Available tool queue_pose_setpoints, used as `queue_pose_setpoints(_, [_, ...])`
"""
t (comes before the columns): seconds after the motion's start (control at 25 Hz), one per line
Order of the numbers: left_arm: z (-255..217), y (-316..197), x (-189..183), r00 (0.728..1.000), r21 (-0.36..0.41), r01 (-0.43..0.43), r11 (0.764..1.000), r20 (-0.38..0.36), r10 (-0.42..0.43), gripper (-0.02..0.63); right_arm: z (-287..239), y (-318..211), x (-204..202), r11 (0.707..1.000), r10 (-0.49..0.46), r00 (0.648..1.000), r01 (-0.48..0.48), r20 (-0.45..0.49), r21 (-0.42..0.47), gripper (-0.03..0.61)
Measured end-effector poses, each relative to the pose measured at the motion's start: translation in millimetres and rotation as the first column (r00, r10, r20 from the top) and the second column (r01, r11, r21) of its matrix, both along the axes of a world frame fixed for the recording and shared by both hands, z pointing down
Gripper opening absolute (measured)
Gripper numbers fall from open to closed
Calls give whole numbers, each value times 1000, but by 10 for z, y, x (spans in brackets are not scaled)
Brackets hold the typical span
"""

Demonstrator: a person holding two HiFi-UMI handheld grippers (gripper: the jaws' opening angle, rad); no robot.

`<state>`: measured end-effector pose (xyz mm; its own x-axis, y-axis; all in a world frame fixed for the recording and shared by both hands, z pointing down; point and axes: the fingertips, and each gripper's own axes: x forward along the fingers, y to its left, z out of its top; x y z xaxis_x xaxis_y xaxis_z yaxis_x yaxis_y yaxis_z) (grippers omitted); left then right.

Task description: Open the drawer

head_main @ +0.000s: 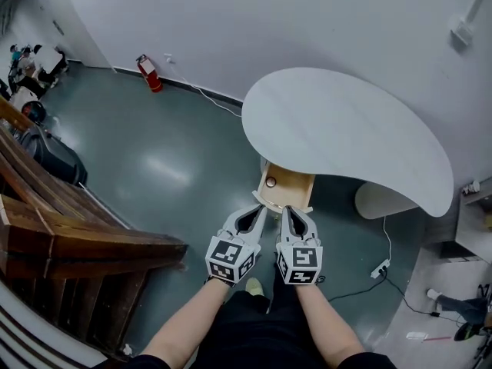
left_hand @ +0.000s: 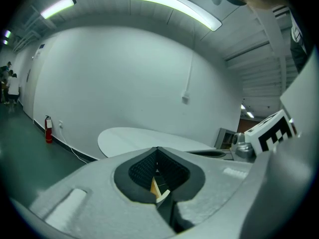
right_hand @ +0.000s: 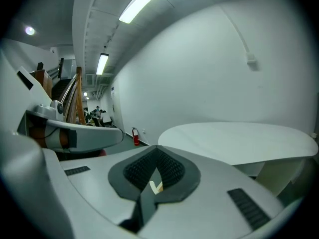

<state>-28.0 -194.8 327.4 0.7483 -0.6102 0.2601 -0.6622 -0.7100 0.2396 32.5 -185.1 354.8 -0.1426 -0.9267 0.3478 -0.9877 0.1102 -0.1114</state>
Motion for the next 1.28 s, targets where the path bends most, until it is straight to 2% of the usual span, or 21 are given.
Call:
queue_pose_setpoints(0.68, [-1087,-46,160,998,102,-7,995,-61,14,6,-1348,-117,98,983,-27,999,34,-44,179,15])
queue_pose_setpoints(0.92, [-1338,4,170,997,144,3,990,-78,8,6,-1621,-57,91,973,-34,998,46,-55,228,15])
queue_pose_setpoints(1.28, [-1410,-90,248,996,150,28,988,-82,-15,6,-1658,-133,170,971,-51,997,63,-56,229,14])
